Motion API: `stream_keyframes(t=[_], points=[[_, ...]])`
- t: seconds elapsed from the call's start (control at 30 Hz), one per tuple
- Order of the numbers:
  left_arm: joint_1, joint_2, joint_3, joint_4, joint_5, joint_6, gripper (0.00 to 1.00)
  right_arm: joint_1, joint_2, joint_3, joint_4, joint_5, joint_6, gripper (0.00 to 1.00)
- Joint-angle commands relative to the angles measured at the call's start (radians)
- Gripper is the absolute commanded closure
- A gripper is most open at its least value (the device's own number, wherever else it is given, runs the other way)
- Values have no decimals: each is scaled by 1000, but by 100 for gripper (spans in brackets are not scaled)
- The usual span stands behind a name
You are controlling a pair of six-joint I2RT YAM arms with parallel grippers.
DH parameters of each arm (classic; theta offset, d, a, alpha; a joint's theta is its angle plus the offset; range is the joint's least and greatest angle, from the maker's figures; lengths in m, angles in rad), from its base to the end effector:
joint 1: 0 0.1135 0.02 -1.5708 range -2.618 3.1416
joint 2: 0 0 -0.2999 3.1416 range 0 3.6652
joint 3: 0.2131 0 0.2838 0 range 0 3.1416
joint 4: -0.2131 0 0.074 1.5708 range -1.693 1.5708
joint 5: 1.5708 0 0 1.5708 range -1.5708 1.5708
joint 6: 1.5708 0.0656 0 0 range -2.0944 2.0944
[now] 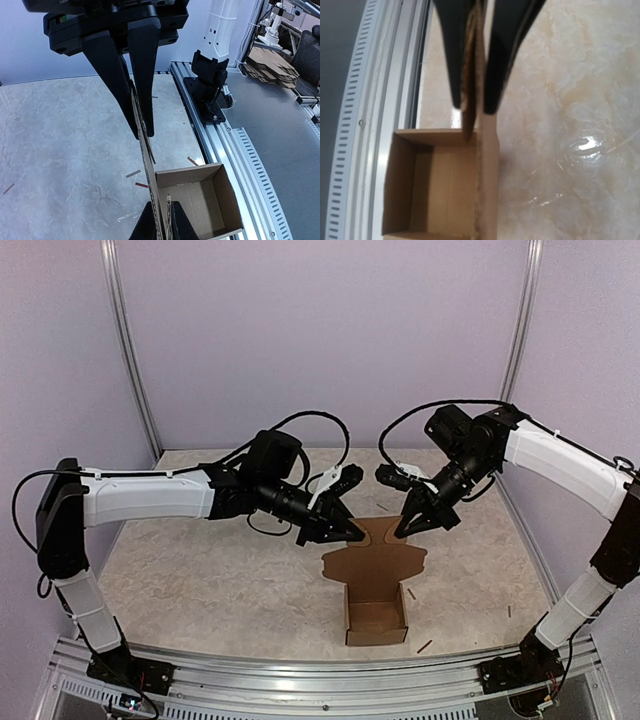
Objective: Fold the paper box
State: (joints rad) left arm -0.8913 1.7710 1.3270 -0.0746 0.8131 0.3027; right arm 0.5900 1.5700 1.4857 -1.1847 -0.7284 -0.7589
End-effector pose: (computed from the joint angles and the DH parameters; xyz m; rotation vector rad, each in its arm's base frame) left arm 0.2516 -0.3873 0.2834 1.5880 1.4177 -1.1988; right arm 0.2564 0.2242 0.3325 -1.7582 1.9554 0.9635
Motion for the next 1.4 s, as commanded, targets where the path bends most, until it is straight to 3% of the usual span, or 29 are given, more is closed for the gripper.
stream_keyframes(t=[0.0,0.4,0.67,0.83,1.0,1.23,1.37], points=[[-12,25,25,9,54,-25,89,10,-14,-3,40,-31,4,100],[-12,30,32,46,66,-72,90,10,-14,-13,44,-33,10,100],[0,44,38,110,120,-159,96,10,-20,-20,61,-25,30,100],[4,52,35,147,124,-197,90,10,-18,-27,71,-19,38,100],[3,59,38,145,128,-203,100,10,-16,-27,74,-16,39,100],[2,65,35,149,114,-217,100,10,-12,-35,79,-13,39,100],[1,54,12,138,85,-184,100,8,-20,-37,57,-53,35,91]])
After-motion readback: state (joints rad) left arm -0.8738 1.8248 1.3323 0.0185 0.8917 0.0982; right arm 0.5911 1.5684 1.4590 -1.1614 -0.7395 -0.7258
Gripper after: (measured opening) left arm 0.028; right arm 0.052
